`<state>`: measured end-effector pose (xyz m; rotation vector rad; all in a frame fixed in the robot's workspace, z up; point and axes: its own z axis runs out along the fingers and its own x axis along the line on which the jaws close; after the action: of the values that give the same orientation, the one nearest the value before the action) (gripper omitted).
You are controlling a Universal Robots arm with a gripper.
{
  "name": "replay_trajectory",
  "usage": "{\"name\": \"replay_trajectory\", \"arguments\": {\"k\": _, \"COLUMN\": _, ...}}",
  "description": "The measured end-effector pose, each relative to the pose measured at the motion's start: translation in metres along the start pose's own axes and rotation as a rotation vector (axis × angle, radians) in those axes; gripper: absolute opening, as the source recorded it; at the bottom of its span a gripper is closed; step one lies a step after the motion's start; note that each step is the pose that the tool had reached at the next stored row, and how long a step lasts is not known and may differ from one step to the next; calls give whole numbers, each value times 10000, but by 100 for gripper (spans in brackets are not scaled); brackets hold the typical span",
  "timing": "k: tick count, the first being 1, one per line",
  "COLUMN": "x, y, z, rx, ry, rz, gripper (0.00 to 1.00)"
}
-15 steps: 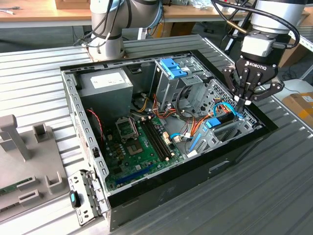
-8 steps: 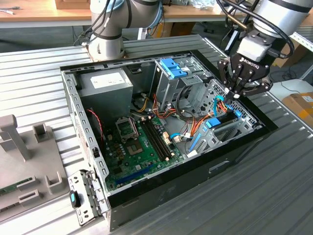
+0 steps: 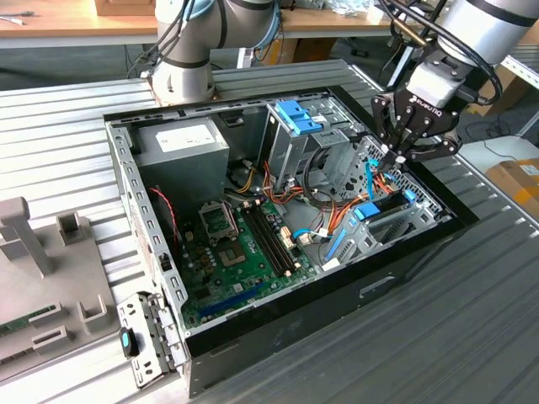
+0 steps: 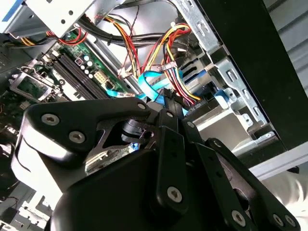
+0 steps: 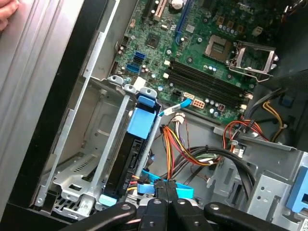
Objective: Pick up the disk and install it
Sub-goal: 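Insert the first disk wire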
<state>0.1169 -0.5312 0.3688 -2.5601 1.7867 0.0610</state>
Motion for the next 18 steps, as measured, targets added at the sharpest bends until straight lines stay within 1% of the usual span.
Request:
{"name": "replay_trajectory", "arguments": {"k": 1, "x": 0, "y": 0, "z": 0, "rx": 0, "ry": 0, "rz": 0, "gripper": 11}}
{"name": "replay_trajectory", "arguments": {"k": 2, "x": 1, "y": 0, "z": -1, "rx": 9, "ry": -26, "rz": 0, "gripper": 11}}
{"name": "replay_trajectory", "arguments": {"k": 3, "x": 0, "y": 1, "z": 0, "rx": 185, "ry": -501, "rz": -10, "gripper": 11}}
{"name": "replay_trajectory", "arguments": {"k": 7, "x": 0, "y": 0, "z": -1, "rx": 190, "ry": -517, "rz": -11, "gripper": 11}}
{"name": "replay_trajectory", "arguments": {"k": 13, "x": 0, "y": 0, "z": 0, "rx": 191, "ry": -523, "rz": -12, "gripper": 11}}
{"name": "replay_trajectory", "arguments": {"k": 14, "x": 0, "y": 0, "z": 0, "rx": 192, "ry": -523, "rz": -11, "gripper": 12}}
{"name": "replay_trajectory", "arguments": {"k": 15, "x": 0, "y": 0, "z": 0, "rx": 192, "ry": -524, "rz": -11, "gripper": 18}}
{"name": "replay_trajectory", "arguments": {"k": 18, "x": 0, "y": 0, "z": 0, "rx": 193, "ry": -525, "rz": -12, "gripper": 18}}
